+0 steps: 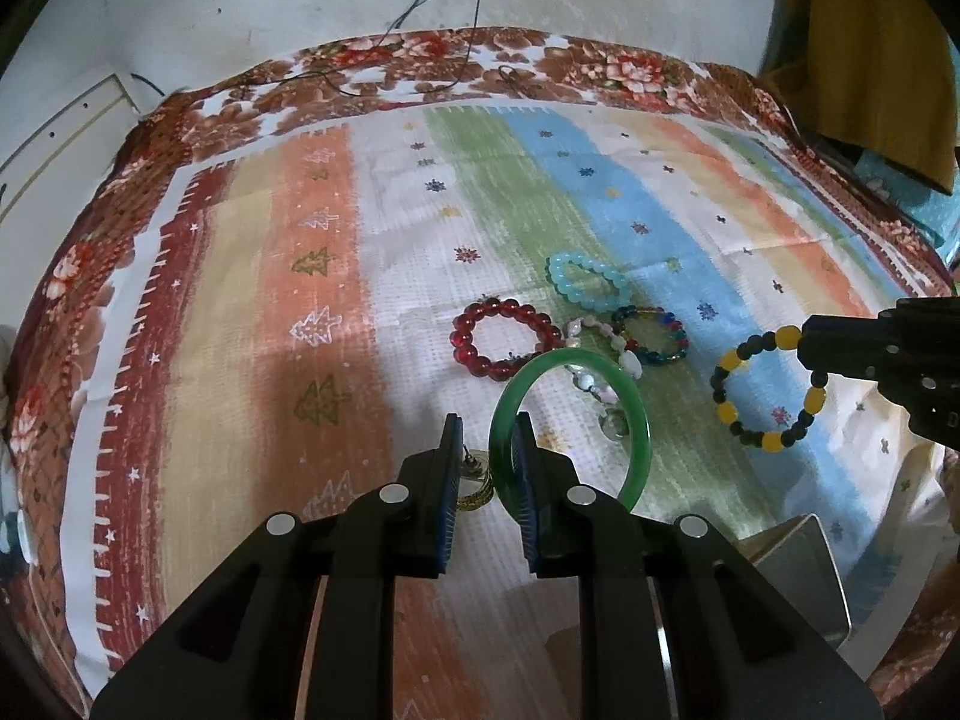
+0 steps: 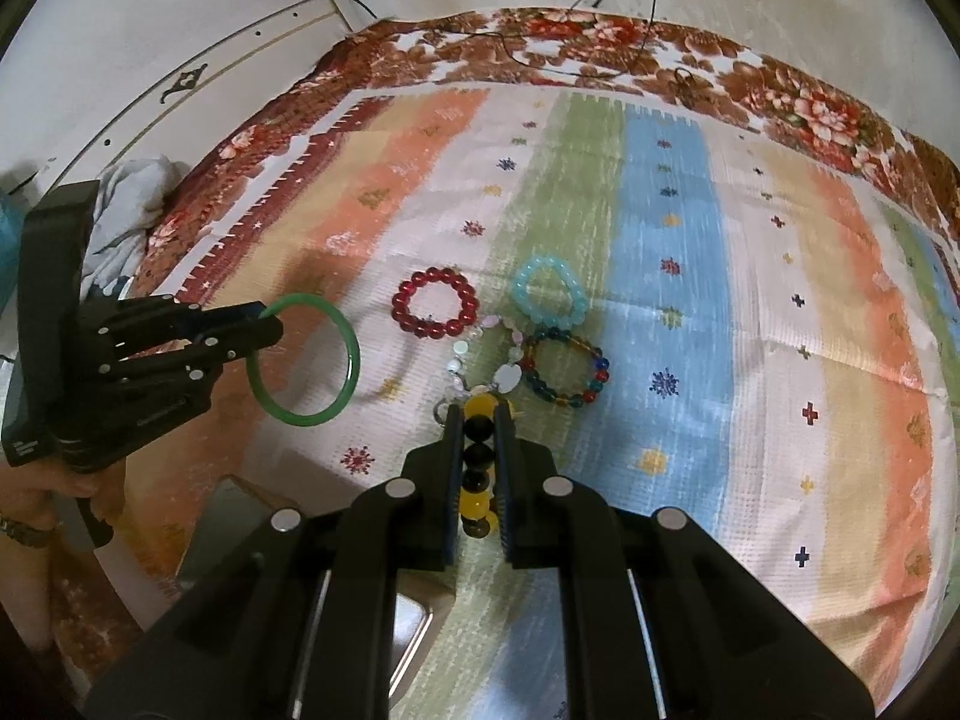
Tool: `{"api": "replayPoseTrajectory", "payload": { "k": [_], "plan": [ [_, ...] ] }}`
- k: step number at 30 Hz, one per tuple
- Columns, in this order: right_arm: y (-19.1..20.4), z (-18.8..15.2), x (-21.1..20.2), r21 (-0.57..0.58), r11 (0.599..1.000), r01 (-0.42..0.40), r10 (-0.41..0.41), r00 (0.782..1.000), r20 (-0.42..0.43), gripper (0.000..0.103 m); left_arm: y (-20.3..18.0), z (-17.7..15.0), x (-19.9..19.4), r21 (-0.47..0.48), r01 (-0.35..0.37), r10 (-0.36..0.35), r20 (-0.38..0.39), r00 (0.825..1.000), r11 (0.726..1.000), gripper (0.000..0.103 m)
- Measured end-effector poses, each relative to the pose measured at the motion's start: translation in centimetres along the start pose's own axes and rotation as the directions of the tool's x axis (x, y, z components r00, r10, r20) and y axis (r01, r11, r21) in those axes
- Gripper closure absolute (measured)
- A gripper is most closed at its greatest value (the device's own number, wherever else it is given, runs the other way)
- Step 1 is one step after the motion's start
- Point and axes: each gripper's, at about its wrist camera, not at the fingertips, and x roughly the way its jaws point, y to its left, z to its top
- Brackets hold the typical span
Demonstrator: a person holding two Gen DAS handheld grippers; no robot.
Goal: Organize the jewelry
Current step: 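Carry the green bangle with the left tool while the right tool carries the yellow-black bracelet toward the tin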
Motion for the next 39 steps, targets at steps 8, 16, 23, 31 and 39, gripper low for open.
{"api": "replayPoseTrajectory", "payload": {
  "k": [8,16,23,31,39],
  "plan": [
    [1.7,-0.5,-2.3,-0.044,0.999,0.006,-0.003,0.999,0.054,0.092,-0.4,-0.8,-2.4,-0.009,0.017,-0.016,0.043,0.999,1.0,0.087],
    [3.2,-1.3,-4.9,-0.066,0.997,-0.032,0.039,0.994,0.101,0.092,-1.3,-2.2,-4.2,0.021,0.036,-0.038,0.061,0.997,0.999,0.086],
    [4.0,-2.6,-6.3,-0.074,0.996,-0.057,0.065,0.991,0.118,0.092,-1.9,-3.0,-5.3,0.031,0.05,-0.052,0.079,0.996,0.998,0.086],
    [4.6,-3.8,-7.6,-0.071,0.993,-0.089,0.099,0.985,0.139,0.092,-2.5,-4.3,-6.3,0.04,0.063,-0.067,0.084,0.994,0.997,0.086],
    [5.3,-5.6,-8.4,-0.083,0.99,-0.117,0.128,0.982,0.138,0.092,-3.4,-6.2,-7.2,0.057,0.077,-0.082,0.083,0.993,0.995,0.086]
  ]
}}
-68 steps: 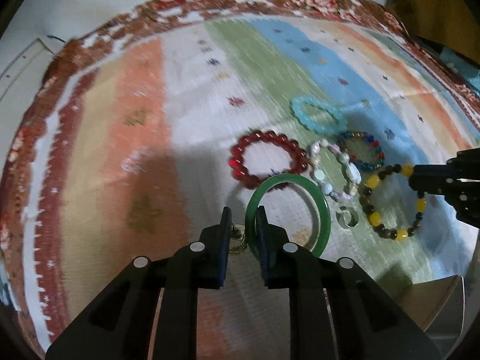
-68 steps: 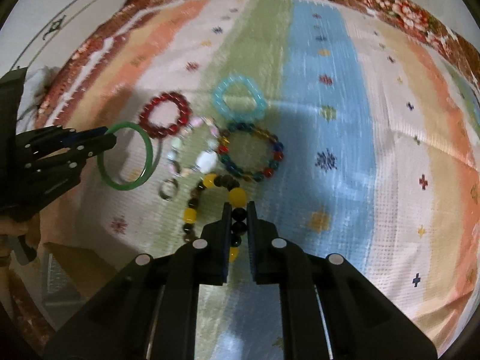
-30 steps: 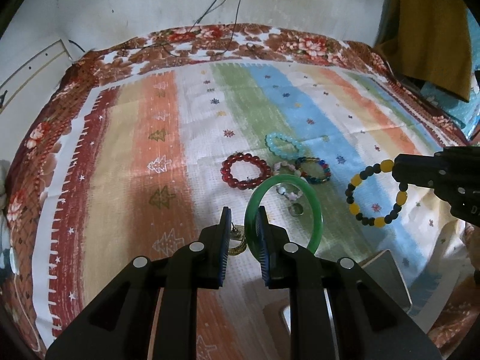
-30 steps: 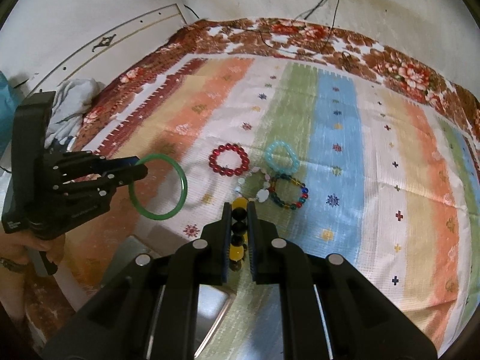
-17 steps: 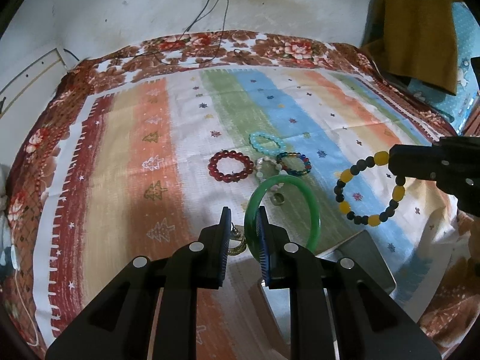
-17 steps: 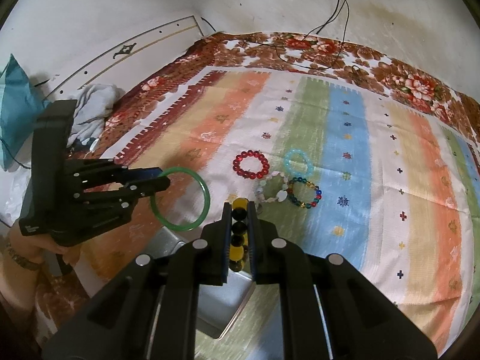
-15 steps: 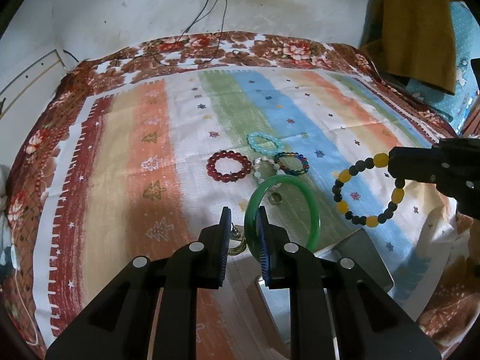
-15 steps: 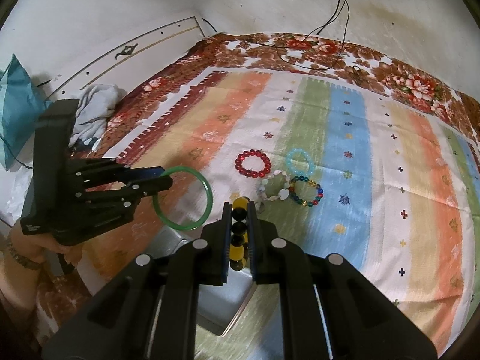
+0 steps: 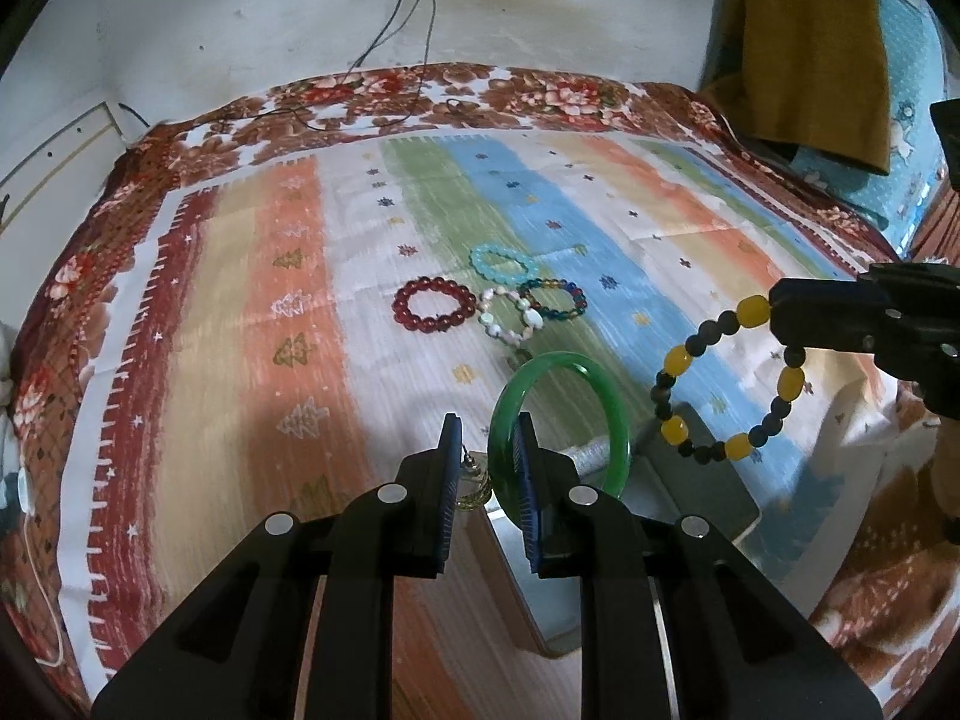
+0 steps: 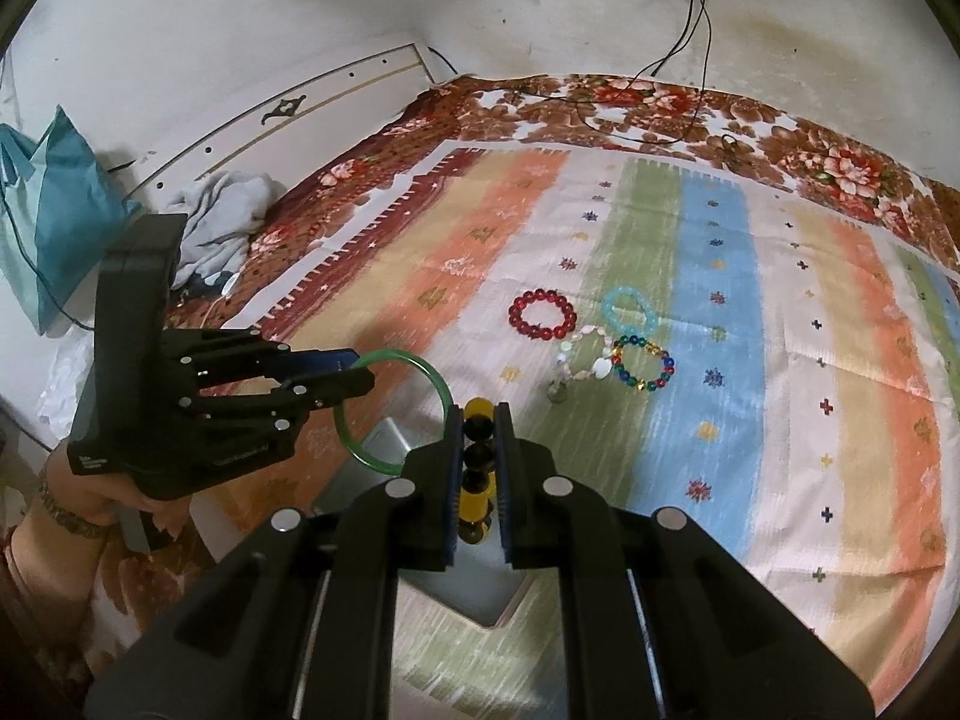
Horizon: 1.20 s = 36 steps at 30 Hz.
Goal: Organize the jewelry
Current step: 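Carry the green bangle with the left tool while the right tool carries the yellow-black bracelet toward the tin, then open the left tool over the tin while the right tool releases its bracelet into it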
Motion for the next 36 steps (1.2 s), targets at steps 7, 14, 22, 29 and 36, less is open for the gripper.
{"api": "replayPoseTrajectory", "payload": {
  "k": [7,14,22,29,36],
  "plan": [
    [0.6,-1.6,0.1,0.001,1.0,-0.022,0.022,0.999,-0.028,0.092,-1.1,-1.5,-0.3,0.023,0.017,-0.017,-0.013,1.0,1.0,0.086],
    [1.0,-1.8,0.0,-0.021,1.0,-0.002,0.002,1.0,-0.005,0.074,-2.4,-1.9,0.3,0.071,0.053,-0.051,-0.038,0.998,0.996,0.075],
    [-1.2,-1.6,1.2,0.049,0.998,0.036,-0.035,0.999,-0.035,0.062,-0.7,-1.5,0.6,0.028,-0.012,0.013,-0.03,0.999,1.0,0.049],
    [-3.6,-1.2,2.5,0.113,0.99,0.084,-0.076,0.995,-0.071,0.053,1.1,-0.3,1.7,-0.013,-0.037,0.036,-0.048,0.998,0.999,0.04],
    [-5.1,-0.5,3.7,0.143,0.982,0.124,-0.112,0.99,-0.085,0.046,2.2,1.0,2.8,-0.028,-0.057,0.056,-0.056,0.997,0.998,0.03]
  ]
}}
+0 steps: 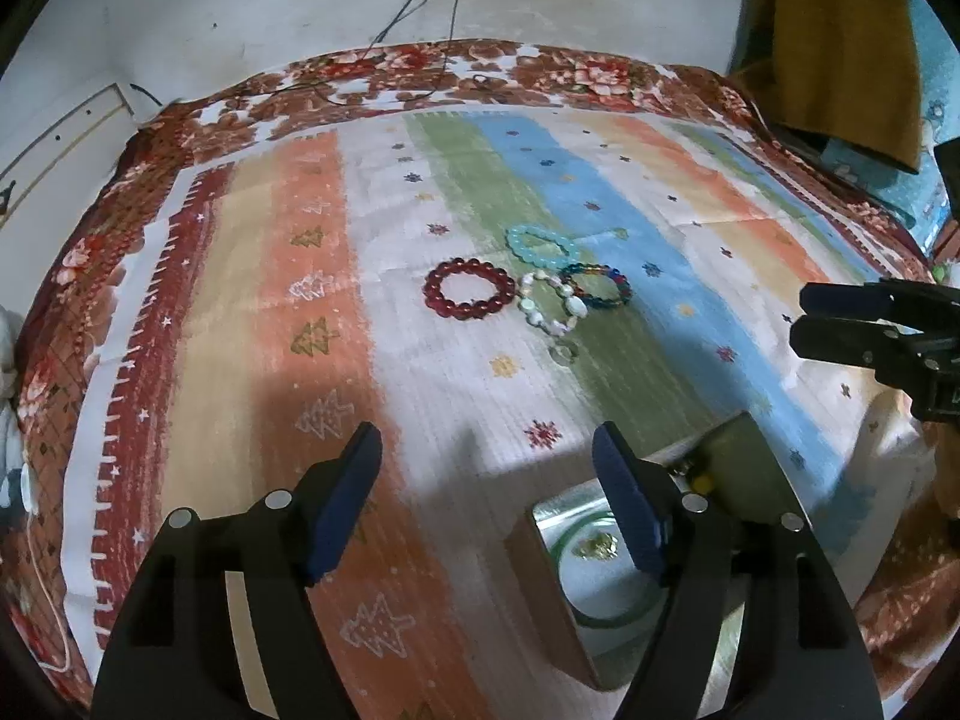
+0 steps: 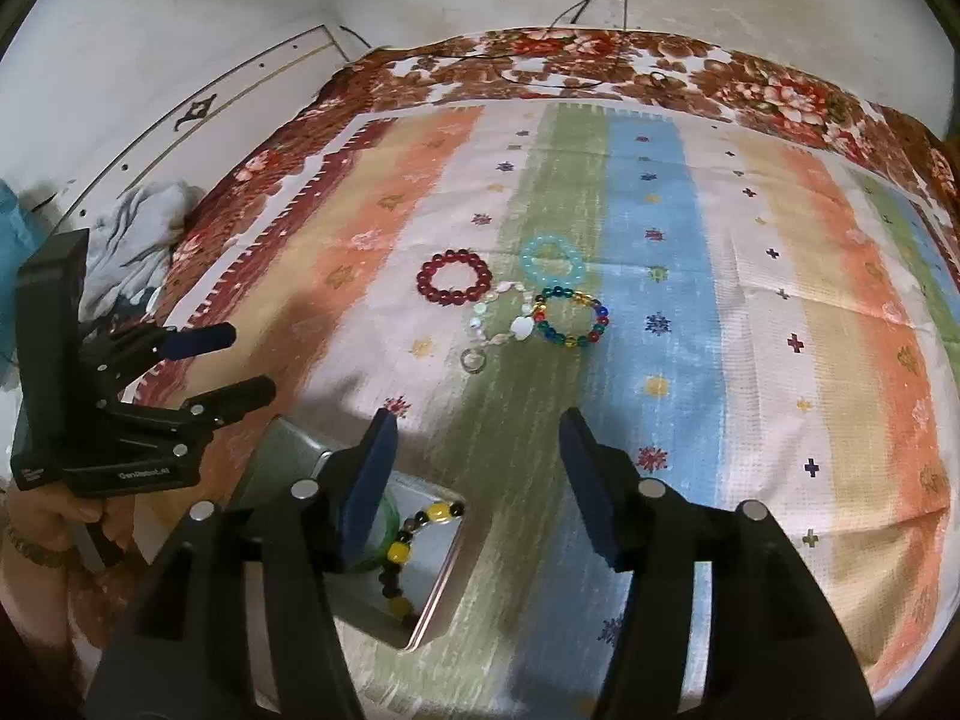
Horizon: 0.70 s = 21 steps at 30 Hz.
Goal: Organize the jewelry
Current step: 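Open the left tool over the tin while the right tool releases its bracelet into it, then move both open tools back toward the remaining bracelets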
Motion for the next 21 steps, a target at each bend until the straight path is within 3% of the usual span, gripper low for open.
{"api": "replayPoseTrajectory", "payload": {
  "k": [9,21],
  "plan": [
    [-1.1,0.5,1.2,0.034,0.999,0.04,-0.04,0.999,-0.016,0.038,0.7,1.1,1.1,-0.012,-0.013,0.013,-0.008,1.0,1.0,0.024],
    [-2.0,1.7,3.1,0.04,0.995,0.091,-0.09,0.996,-0.025,0.037,1.0,2.8,2.8,-0.015,-0.026,0.026,-0.02,0.999,1.0,0.02]
  ]
}}
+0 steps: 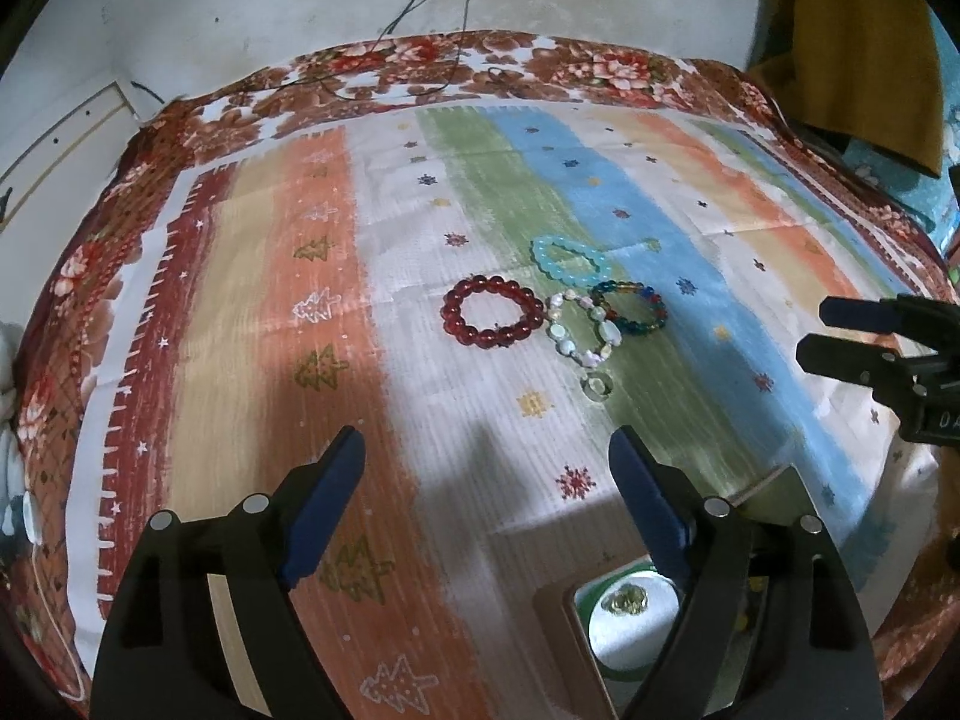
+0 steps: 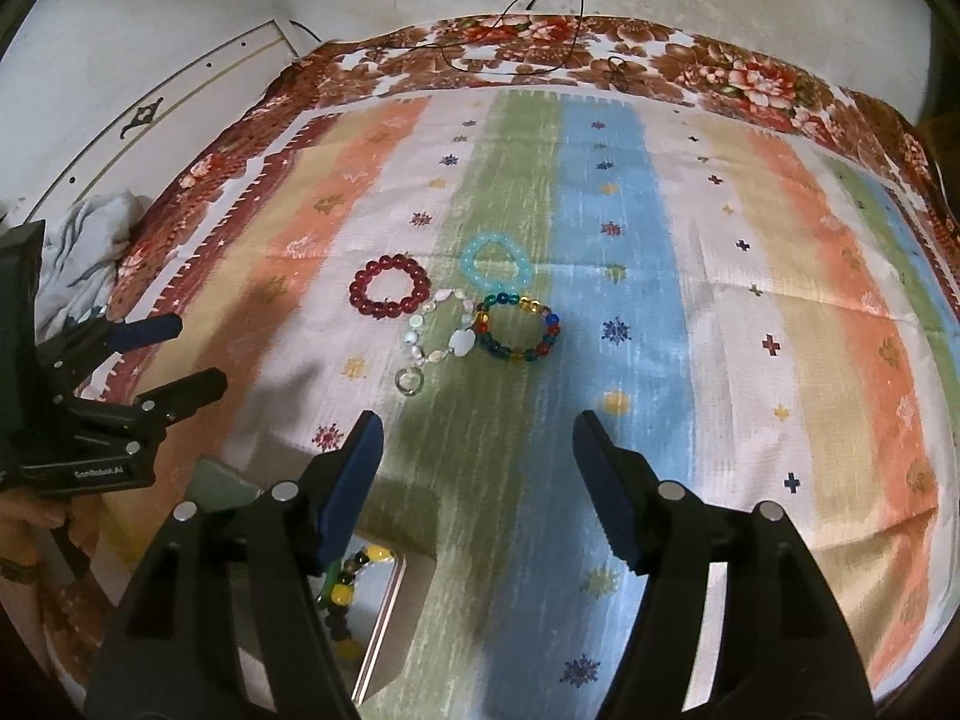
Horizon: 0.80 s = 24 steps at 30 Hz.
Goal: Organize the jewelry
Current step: 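Move both open tools back toward the remaining bracelets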
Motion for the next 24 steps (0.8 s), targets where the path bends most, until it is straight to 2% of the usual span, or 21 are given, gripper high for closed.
{"api": "replayPoseTrajectory", "payload": {
  "k": [5,12,24],
  "plan": [
    [-0.2,0.7,0.6,-0.005,1.0,0.012,-0.012,1.0,0.006,0.037,0.2,0.9,0.2,-0.018,0.012,-0.011,0.019,1.0,1.0,0.02],
    [-0.6,1.4,1.4,0.004,1.0,0.018,-0.018,1.0,0.006,0.032,0.4,1.6,1.1,-0.02,0.007,-0.006,0.01,1.0,1.0,0.02],
    [-1.5,2.8,3.3,0.026,0.999,0.028,-0.027,0.999,-0.021,0.032,0.7,2.7,2.4,-0.02,0.002,-0.002,-0.002,1.0,1.0,0.02]
  ]
}}
